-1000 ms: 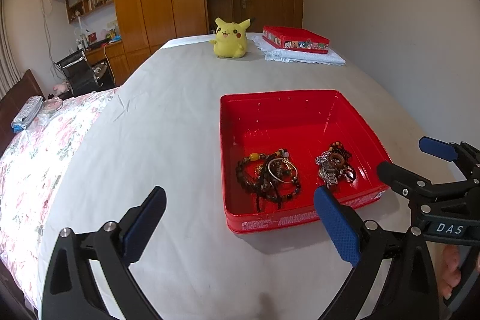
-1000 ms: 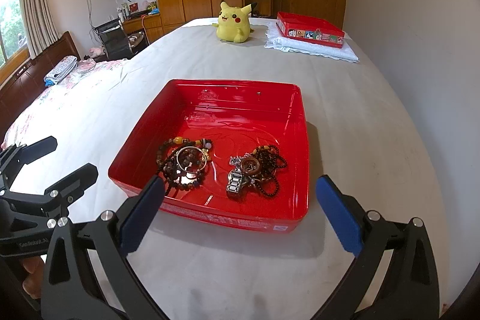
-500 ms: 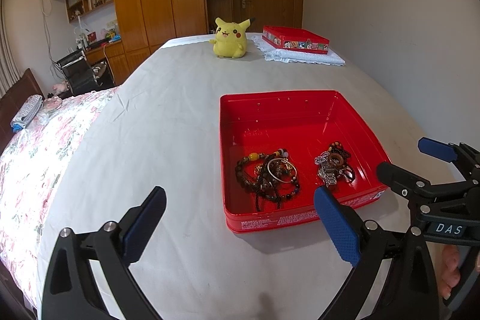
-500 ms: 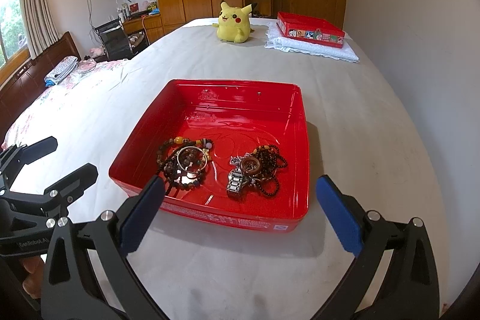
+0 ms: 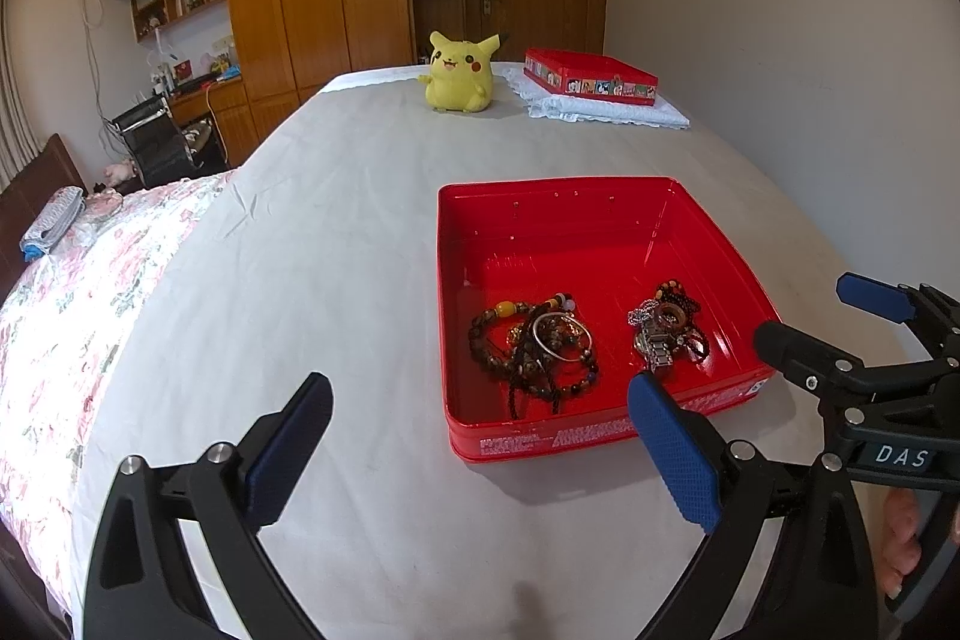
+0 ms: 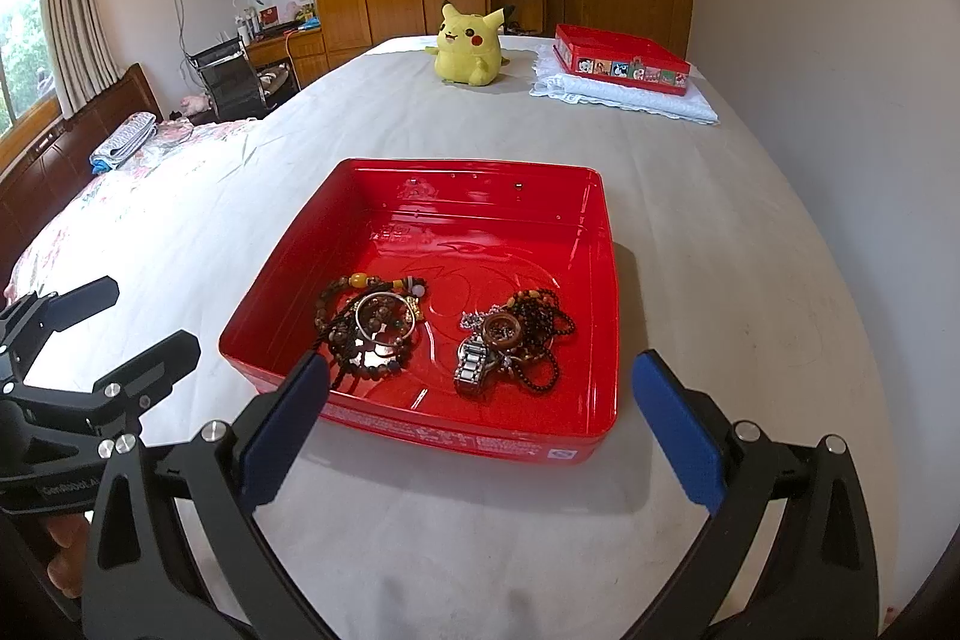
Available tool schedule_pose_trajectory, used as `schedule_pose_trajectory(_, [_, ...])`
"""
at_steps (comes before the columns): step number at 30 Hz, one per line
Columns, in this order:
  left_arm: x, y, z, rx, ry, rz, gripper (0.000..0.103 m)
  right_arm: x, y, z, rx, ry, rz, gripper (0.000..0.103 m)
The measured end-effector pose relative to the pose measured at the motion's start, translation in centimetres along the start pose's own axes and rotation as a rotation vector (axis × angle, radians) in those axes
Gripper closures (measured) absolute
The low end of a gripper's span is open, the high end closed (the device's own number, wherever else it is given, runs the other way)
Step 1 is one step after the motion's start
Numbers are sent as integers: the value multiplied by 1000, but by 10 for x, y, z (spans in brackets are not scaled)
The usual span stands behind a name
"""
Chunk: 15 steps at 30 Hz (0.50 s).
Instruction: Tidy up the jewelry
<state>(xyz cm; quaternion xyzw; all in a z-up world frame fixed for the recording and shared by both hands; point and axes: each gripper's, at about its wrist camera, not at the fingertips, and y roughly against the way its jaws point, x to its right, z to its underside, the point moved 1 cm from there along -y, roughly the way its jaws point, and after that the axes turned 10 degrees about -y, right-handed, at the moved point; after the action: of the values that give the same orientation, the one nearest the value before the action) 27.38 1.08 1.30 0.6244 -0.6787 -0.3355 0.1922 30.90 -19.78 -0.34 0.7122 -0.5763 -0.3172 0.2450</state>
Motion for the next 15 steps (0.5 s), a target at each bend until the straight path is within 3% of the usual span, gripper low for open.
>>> schedule_pose_trajectory(15, [-1, 1, 0, 0, -1, 0, 4, 0, 0, 0, -1, -2, 0, 3])
